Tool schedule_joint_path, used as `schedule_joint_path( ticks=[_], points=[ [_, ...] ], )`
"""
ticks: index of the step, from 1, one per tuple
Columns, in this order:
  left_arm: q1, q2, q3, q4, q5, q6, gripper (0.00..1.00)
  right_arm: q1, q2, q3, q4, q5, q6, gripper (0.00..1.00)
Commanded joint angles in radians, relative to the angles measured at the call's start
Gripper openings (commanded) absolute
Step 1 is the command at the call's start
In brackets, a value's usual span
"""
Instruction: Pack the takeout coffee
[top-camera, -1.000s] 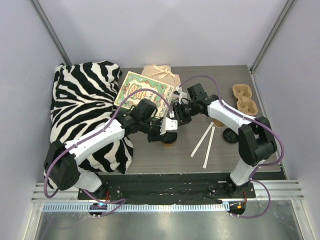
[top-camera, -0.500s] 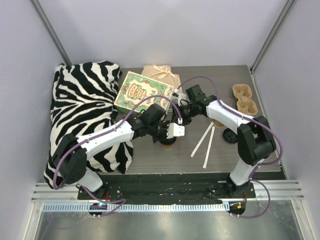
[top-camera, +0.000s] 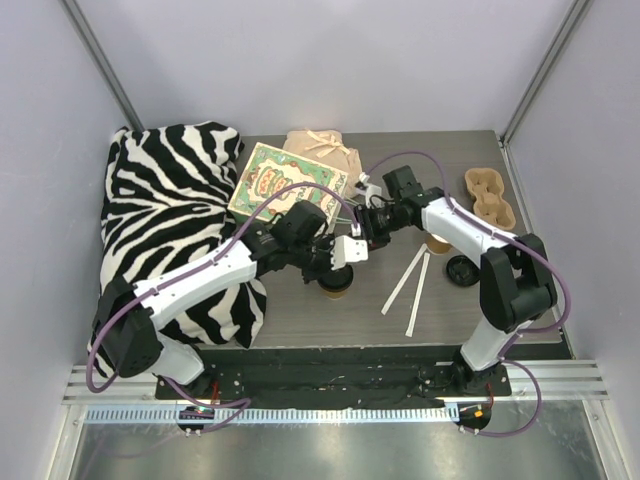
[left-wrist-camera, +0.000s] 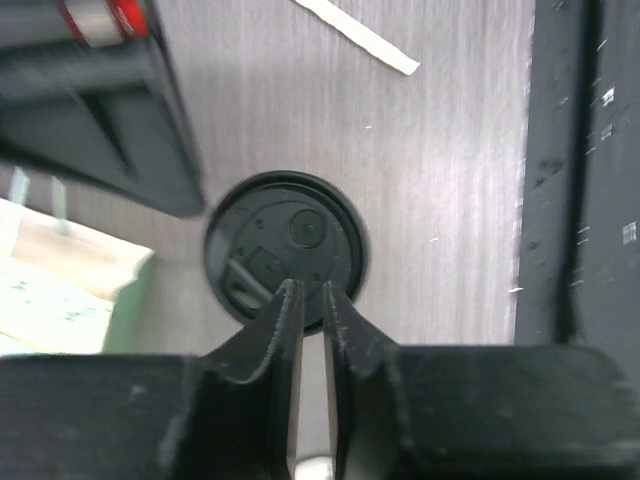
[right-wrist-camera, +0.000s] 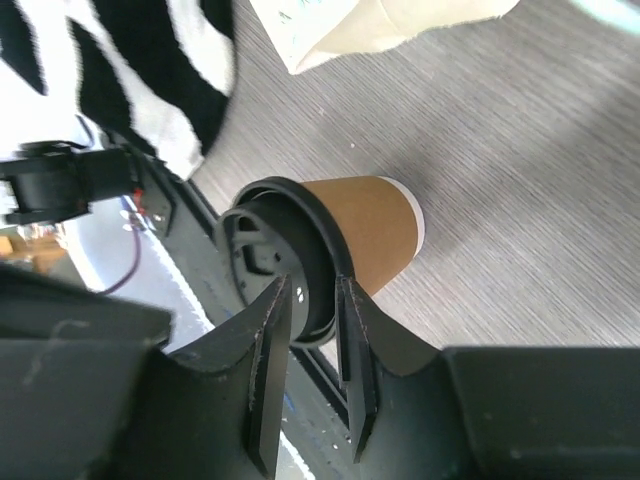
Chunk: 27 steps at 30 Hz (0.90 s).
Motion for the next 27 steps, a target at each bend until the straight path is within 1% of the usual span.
schedule_joint_path(
  ticks=[1,2,3,6,9,10,13,15,18,20,21,23,27],
  points=[
    [0.030,0.008,0.026,0.020,0.056,-0.223,0.14,-0.025,-0.125,0.011,0.004,-0.097,0.021,0.32],
    [0.037,0.020,0.032,0.023,0.061,-0.269,0.13,-0.026,-0.139,-0.010,0.006,-0.101,0.033,0.31],
    [0.044,0.021,0.039,0.023,0.064,-0.359,0.12,-0.026,-0.151,-0.021,0.007,-0.101,0.041,0.29],
    [0.043,-0.010,0.027,0.037,0.083,-0.409,0.14,-0.025,-0.174,-0.061,0.022,-0.107,0.068,0.29],
    [0.043,-0.039,0.009,0.037,0.069,-0.382,0.17,-0.002,-0.158,-0.067,0.048,-0.082,0.074,0.29],
    [0.041,-0.042,0.003,0.034,0.064,-0.345,0.18,0.012,-0.152,-0.058,0.053,-0.072,0.070,0.29],
    [0.041,-0.058,-0.019,0.027,0.052,-0.308,0.19,0.053,-0.126,-0.015,0.052,-0.019,0.050,0.33],
    [0.041,-0.062,-0.029,0.021,0.043,-0.296,0.20,0.064,-0.113,0.014,0.049,-0.027,0.045,0.33],
    [0.044,-0.076,-0.048,0.030,0.072,-0.304,0.20,0.081,-0.101,0.019,0.068,-0.070,0.076,0.30],
    [0.044,-0.094,-0.065,0.049,0.083,-0.314,0.20,0.102,-0.093,-0.007,0.081,-0.073,0.097,0.29],
    [0.043,-0.096,-0.072,0.059,0.084,-0.319,0.20,0.107,-0.084,-0.020,0.091,-0.081,0.103,0.27],
    [0.043,-0.090,-0.065,0.063,0.070,-0.314,0.20,0.109,-0.069,-0.049,0.114,-0.088,0.131,0.25],
    [0.020,-0.068,-0.054,0.075,0.031,-0.258,0.17,0.109,-0.026,-0.064,0.139,-0.084,0.150,0.22]
  ],
)
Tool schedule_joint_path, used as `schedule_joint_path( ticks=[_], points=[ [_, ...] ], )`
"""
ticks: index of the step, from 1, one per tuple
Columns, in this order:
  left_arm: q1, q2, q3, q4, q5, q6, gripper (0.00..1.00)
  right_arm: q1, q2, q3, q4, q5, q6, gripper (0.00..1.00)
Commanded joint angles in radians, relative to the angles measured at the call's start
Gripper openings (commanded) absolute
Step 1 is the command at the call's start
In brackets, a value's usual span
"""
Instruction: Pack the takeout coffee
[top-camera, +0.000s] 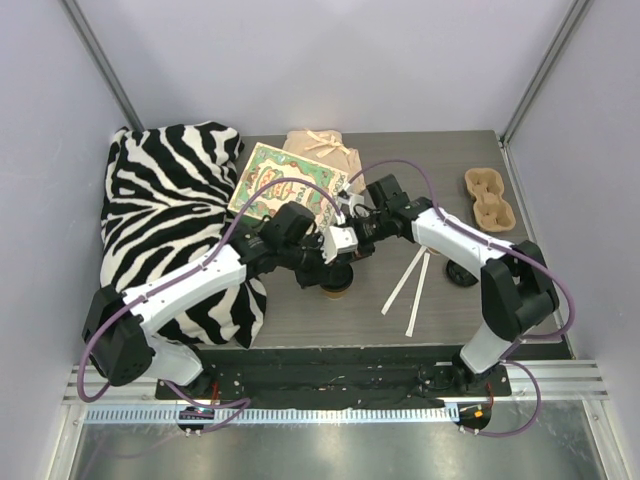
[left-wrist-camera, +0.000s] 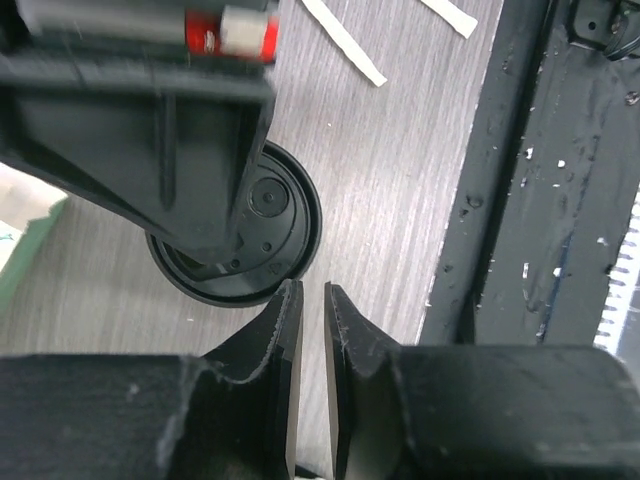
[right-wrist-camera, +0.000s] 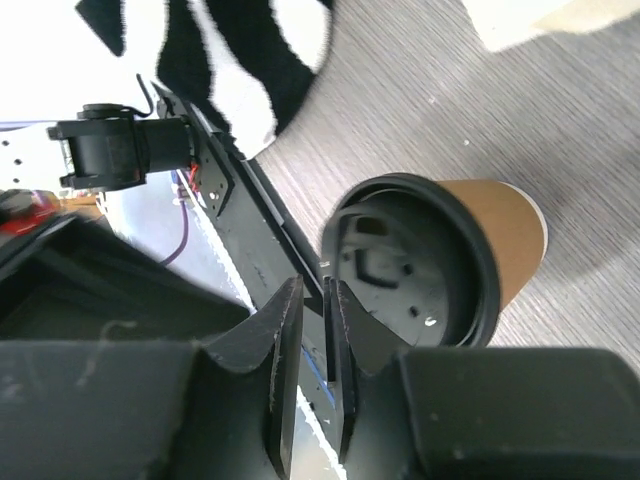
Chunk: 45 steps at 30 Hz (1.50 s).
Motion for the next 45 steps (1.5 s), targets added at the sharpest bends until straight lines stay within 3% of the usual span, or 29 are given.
schedule_joint_path(
  ticks=[1,11,22,33,37,45],
  points=[
    [-0.026,-0.002,0.011,0.060,-0.035,0.073,0.17,0.003,0.050,-0.023,0.063,-0.021,0.047,0.22],
    [-0.069,0.071,-0.043,0.133,-0.148,0.181,0.17,0.000,0.074,-0.060,0.085,-0.029,0.078,0.20],
    [-0.110,0.041,0.073,0.051,-0.159,0.205,0.20,-0.007,0.092,-0.060,0.091,-0.043,0.081,0.20],
    [-0.118,0.197,-0.039,0.111,-0.208,0.211,0.20,-0.009,0.092,-0.078,0.102,-0.043,0.082,0.19],
    [-0.118,0.211,-0.075,0.083,-0.214,0.224,0.16,-0.012,0.094,-0.084,0.103,-0.049,0.082,0.19],
    [-0.116,0.119,0.090,-0.018,-0.196,0.219,0.17,-0.012,0.086,-0.083,0.105,-0.052,0.081,0.19]
  ],
)
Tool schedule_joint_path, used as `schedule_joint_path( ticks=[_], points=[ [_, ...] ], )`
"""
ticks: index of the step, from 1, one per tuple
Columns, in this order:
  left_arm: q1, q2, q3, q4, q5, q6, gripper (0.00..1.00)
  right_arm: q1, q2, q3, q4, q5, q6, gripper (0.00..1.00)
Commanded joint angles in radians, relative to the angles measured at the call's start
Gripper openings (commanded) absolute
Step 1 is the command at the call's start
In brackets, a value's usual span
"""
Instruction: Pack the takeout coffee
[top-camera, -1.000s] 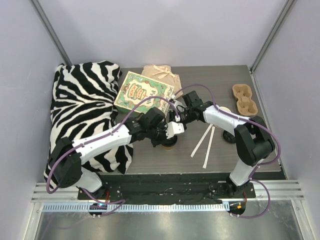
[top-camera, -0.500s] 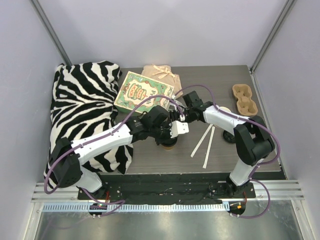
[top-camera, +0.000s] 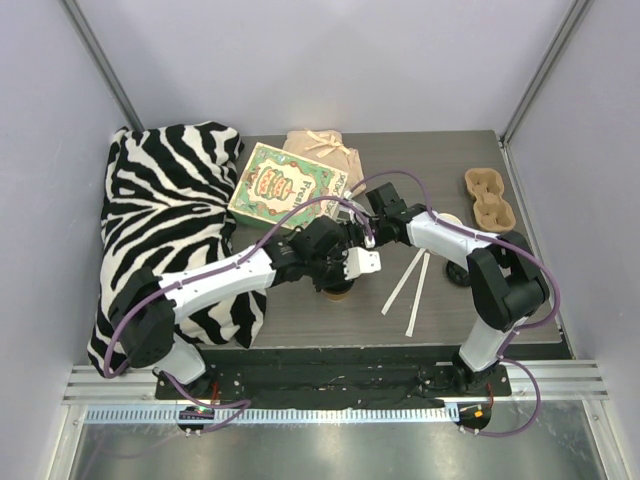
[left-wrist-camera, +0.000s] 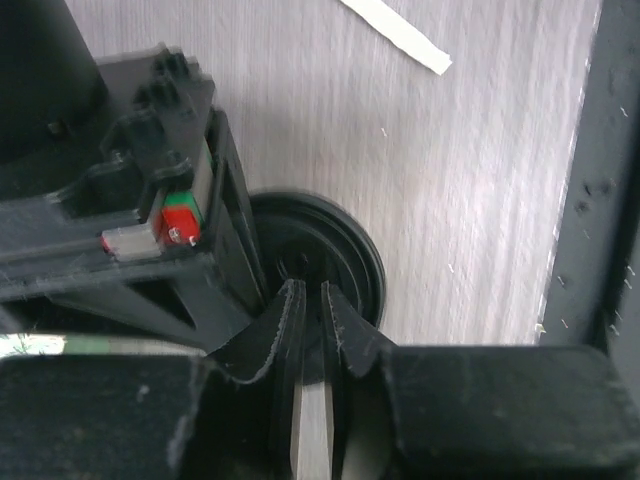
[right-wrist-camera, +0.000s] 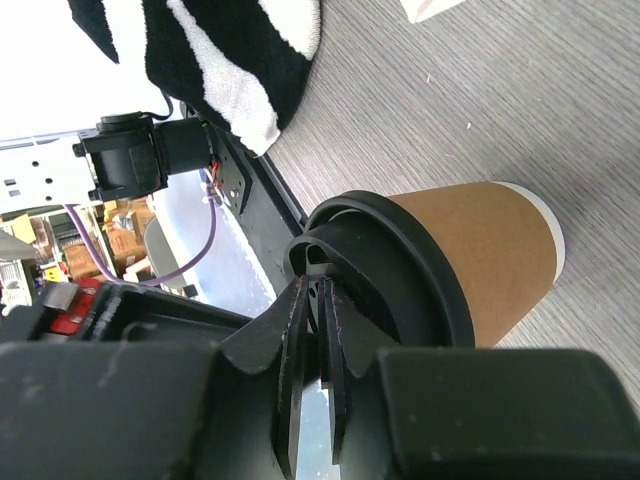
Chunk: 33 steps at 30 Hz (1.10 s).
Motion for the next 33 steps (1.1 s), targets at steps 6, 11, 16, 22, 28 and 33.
schedule_joint_path(
  ticks=[6,11,16,22,28,33],
  points=[
    [0.001,-0.040,0.246,-0.291,0.067,-0.028,0.24,-0.002,-0.005,-0.008,0.008,0.029,-0.014,0.19],
    [0.001,-0.031,0.186,-0.281,0.076,-0.020,0.25,-0.002,-0.002,-0.008,0.013,0.027,-0.011,0.19],
    [-0.006,0.009,0.055,-0.153,0.050,-0.021,0.26,-0.002,-0.001,-0.014,0.020,0.024,-0.008,0.19],
    [-0.003,0.105,-0.049,-0.084,-0.053,-0.003,0.21,-0.002,0.005,-0.020,0.025,0.019,-0.007,0.19],
    [-0.001,0.029,-0.026,-0.139,-0.045,-0.012,0.20,-0.002,-0.005,-0.011,0.037,-0.007,-0.002,0.19],
    [-0.003,0.001,0.033,-0.185,-0.009,-0.049,0.25,-0.004,-0.062,0.073,0.046,-0.088,0.018,0.25]
  ],
)
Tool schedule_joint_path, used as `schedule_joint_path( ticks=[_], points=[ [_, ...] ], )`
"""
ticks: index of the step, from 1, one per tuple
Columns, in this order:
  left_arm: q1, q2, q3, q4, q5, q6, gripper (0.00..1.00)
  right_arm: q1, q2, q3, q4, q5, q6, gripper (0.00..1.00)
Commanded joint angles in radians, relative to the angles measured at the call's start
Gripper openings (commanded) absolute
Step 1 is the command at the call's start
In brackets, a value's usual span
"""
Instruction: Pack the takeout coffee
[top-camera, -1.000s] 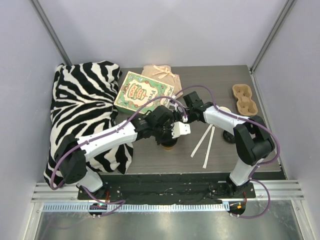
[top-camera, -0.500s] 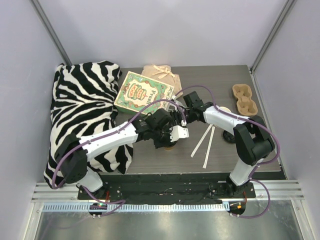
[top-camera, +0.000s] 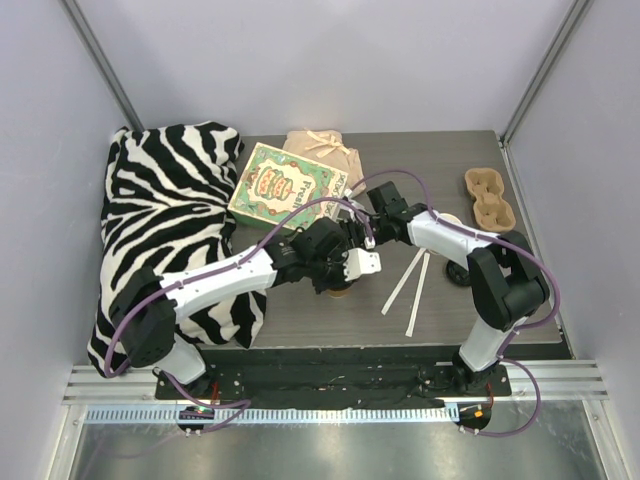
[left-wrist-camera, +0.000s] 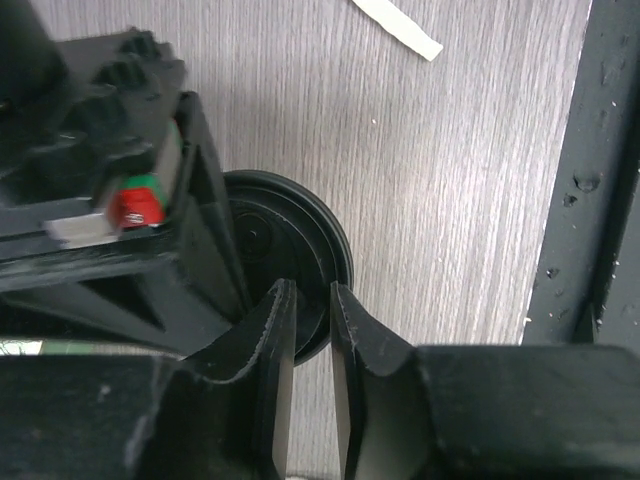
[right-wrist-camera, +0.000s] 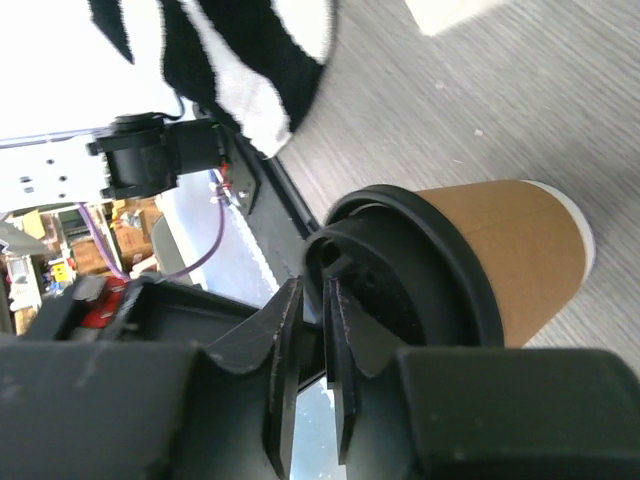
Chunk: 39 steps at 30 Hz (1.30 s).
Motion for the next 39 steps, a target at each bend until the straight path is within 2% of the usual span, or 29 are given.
schedule_joint_path(
  ticks=[1,8,13,16,20,26,32,39],
  points=[
    [0.001,-0.016,0.034,-0.140,0.007,-0.037,0.27,-0.005,-0.073,0.087,0.024,-0.078,0.015,0.27],
    [0.037,-0.091,0.119,-0.196,0.069,-0.169,0.37,-0.060,-0.149,0.133,-0.083,-0.107,-0.060,0.30],
    [0.136,-0.115,0.148,-0.215,0.085,-0.351,0.45,-0.083,-0.220,0.086,-0.256,0.094,-0.202,0.29],
    [0.171,-0.094,0.166,-0.213,0.062,-0.448,0.46,-0.083,-0.248,0.035,-0.263,0.185,-0.201,0.30],
    [0.223,-0.016,0.172,-0.193,0.062,-0.572,0.46,-0.080,-0.263,-0.005,-0.244,0.227,-0.176,0.30],
    [0.243,0.009,0.175,-0.137,0.060,-0.598,0.43,-0.053,-0.246,0.000,-0.217,0.259,-0.176,0.30],
    [0.239,-0.005,0.215,-0.164,0.016,-0.563,0.40,-0.053,-0.228,0.064,-0.230,0.272,-0.195,0.29],
    [0.185,0.007,0.215,-0.192,-0.015,-0.539,0.38,-0.037,-0.191,0.112,-0.223,0.284,-0.201,0.29]
  ],
)
